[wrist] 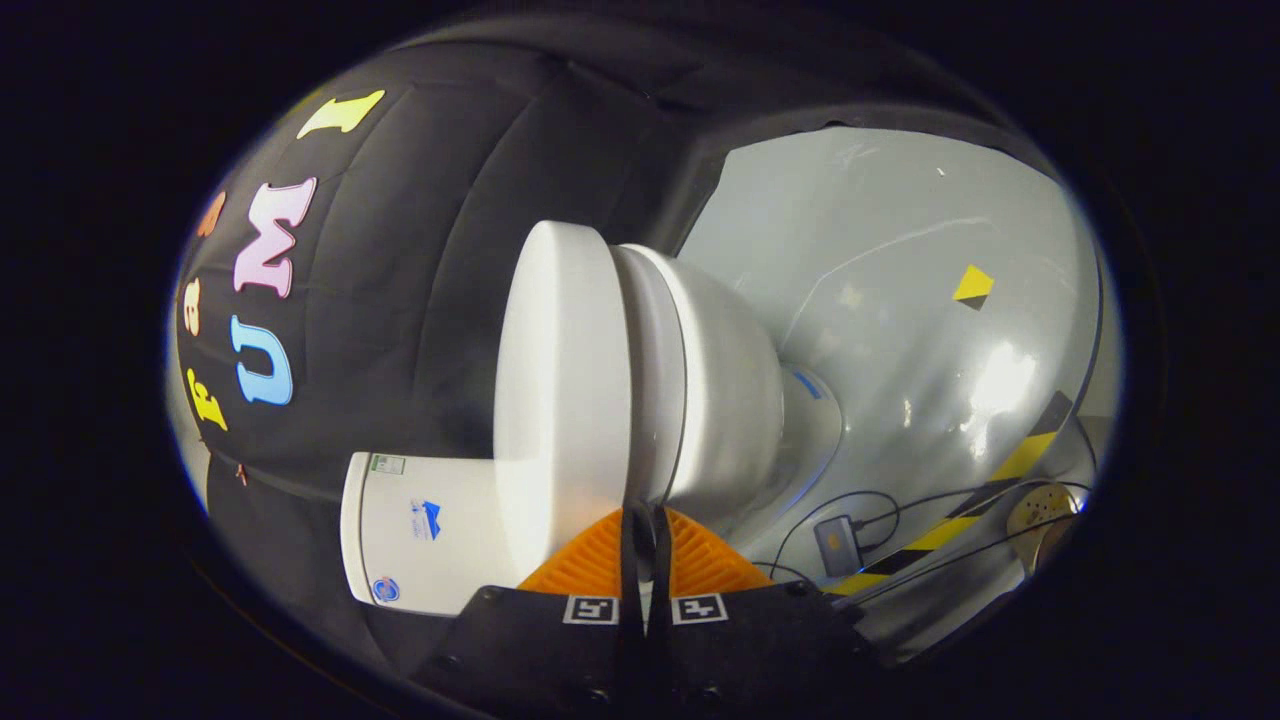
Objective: Open the toilet lid.
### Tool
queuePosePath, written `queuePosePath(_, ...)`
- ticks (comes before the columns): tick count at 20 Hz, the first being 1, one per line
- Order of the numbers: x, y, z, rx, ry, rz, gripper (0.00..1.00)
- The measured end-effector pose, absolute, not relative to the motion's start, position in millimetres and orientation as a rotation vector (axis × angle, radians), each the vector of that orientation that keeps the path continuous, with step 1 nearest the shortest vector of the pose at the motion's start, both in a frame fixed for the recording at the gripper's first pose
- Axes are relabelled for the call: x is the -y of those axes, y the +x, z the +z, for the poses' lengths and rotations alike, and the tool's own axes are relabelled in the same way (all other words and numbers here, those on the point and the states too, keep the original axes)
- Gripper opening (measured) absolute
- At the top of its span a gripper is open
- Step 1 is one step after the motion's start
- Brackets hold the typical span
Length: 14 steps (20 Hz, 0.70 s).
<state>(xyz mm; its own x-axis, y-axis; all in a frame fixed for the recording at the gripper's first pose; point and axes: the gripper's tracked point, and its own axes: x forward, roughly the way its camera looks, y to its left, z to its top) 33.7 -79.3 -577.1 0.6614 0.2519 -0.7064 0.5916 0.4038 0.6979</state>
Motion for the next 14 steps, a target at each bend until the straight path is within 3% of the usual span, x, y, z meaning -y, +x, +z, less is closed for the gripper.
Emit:
queuePosePath(7, 72.6, 36.8, -561.5, -0.911, 0.999, -0.269, 0.05)
queuePosePath(14, 57.5, 50.6, -492.5, -0.857, 0.705, -0.218, 0.05)
